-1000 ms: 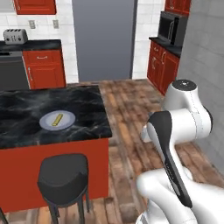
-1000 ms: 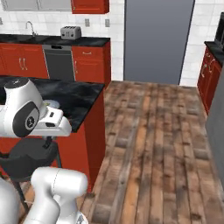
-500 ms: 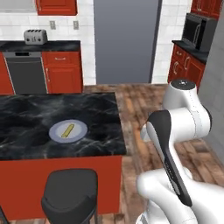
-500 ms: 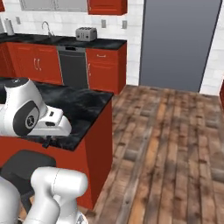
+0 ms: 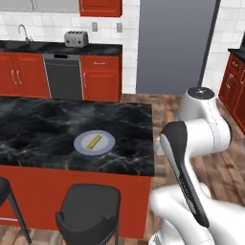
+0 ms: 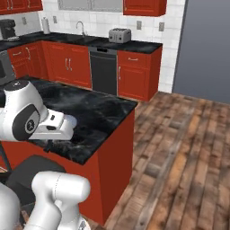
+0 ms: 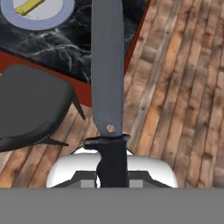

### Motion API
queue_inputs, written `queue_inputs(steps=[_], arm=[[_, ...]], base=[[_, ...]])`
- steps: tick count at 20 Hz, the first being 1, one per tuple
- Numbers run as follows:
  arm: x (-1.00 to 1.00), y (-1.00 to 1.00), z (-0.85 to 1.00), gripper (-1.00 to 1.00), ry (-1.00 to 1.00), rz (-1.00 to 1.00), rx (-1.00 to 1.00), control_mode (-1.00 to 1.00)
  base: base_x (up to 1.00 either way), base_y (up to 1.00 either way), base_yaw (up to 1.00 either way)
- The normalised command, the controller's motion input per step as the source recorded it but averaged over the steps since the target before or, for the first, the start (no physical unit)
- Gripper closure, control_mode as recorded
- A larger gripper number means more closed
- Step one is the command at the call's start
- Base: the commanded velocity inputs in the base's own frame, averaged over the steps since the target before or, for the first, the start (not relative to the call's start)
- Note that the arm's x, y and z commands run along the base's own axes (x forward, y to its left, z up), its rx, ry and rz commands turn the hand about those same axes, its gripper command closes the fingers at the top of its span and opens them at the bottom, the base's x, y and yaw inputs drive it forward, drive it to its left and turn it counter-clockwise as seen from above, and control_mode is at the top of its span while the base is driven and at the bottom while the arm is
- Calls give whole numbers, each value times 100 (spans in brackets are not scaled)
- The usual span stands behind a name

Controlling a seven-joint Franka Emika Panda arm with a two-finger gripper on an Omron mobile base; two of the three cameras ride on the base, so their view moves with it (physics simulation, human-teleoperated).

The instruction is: Retrieve the butter from the fridge and place it on a plate on the dining table. Then retrieve the butter knife by the fridge and place it near the plate.

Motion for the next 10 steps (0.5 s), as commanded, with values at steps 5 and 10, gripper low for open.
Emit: queue_inputs(steps=[5, 10], arm=[[0, 0, 0, 100, 0, 0, 0, 100], [0, 0, 0, 100, 0, 0, 0, 100]], base=[[59, 1, 12], [38, 21, 0]])
